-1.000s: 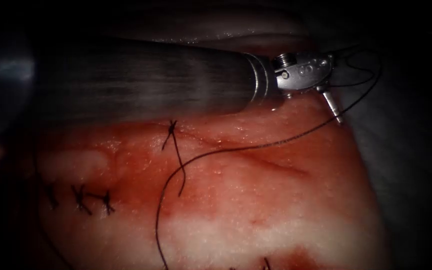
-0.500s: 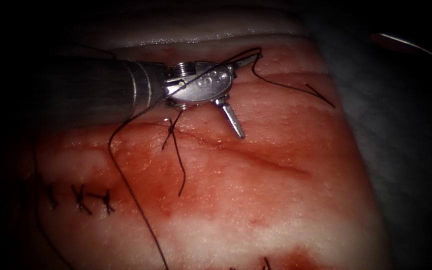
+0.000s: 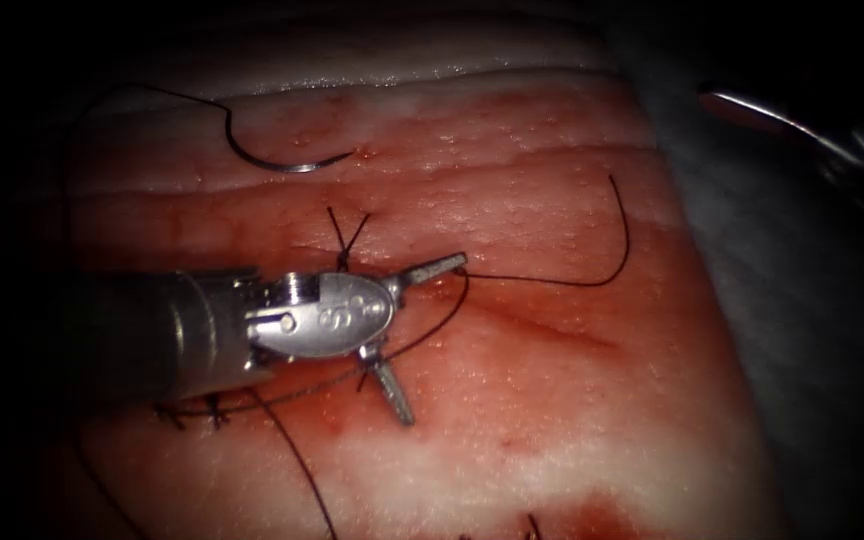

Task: Wound Closure
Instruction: Set the suture down onto the skin with the left gripper, then grab the tail of the suture knot with the left hand.

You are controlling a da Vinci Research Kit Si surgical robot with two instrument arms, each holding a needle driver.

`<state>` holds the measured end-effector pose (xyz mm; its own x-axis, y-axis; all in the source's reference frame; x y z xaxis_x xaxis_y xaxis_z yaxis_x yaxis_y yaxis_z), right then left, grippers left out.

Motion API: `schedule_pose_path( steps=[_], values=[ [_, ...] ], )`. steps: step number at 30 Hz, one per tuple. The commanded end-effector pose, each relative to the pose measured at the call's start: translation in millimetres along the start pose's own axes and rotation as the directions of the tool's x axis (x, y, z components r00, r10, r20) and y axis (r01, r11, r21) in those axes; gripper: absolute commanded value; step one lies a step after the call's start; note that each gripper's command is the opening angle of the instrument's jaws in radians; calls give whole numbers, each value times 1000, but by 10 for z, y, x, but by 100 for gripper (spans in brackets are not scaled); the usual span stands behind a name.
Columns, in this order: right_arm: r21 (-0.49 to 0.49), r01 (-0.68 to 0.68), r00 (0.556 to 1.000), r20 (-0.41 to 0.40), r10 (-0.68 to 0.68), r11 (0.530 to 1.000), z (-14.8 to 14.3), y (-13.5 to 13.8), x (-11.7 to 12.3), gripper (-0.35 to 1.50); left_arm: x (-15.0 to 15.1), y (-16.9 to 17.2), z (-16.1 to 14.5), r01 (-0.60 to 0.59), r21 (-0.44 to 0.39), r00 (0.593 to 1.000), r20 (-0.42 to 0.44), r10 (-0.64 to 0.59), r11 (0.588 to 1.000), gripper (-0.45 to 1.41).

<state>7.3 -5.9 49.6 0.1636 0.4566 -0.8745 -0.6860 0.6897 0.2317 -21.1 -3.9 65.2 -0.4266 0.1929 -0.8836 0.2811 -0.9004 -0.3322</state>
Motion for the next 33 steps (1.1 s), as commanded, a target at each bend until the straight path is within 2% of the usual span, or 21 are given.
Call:
schedule_pose_path(
  steps=[1,4,8,12,13,17,19,20,22,27,30,33],
  values=[
    [-1,1,1000,-3,-1,1000,12,-4,-2,133,4,10,10,-4,-21,1000,-7,4,1000,113],
    [2,2,1000,6,-2,1000,13,-7,-4,133,18,44,27,-28,-64,999,-17,27,998,110],
    [7,5,1000,15,-5,1000,14,-12,-5,133,24,77,58,-28,-108,999,20,31,994,111],
    [8,6,1000,17,-6,1000,15,-13,-6,133,11,74,82,-17,-107,999,31,21,994,111],
    [10,6,1000,20,-6,1000,15,-13,-7,133,-3,73,88,-5,-115,999,34,9,993,113],
    [12,8,1000,18,-9,1000,16,-16,-9,131,-19,68,79,-1,-84,998,60,6,996,113],
    [8,15,999,34,-16,1000,23,-23,-10,135,-15,59,49,21,24,996,83,-23,999,108],
    [8,15,999,34,-16,1000,23,-23,-10,135,-15,59,49,21,24,996,83,-23,999,108],
    [35,37,998,41,-38,999,30,-28,-9,135,-9,53,34,38,98,996,73,-46,994,103],
    [114,38,998,41,-43,993,53,-51,-8,136,4,38,-7,79,283,997,-43,-69,956,85],
    [161,37,998,49,-45,986,70,-67,-12,130,7,29,-26,88,357,995,-65,-69,930,69],
    [209,41,997,55,-53,977,81,-80,-20,118,4,22,-35,56,418,998,-48,-39,907,63]
  ],
)
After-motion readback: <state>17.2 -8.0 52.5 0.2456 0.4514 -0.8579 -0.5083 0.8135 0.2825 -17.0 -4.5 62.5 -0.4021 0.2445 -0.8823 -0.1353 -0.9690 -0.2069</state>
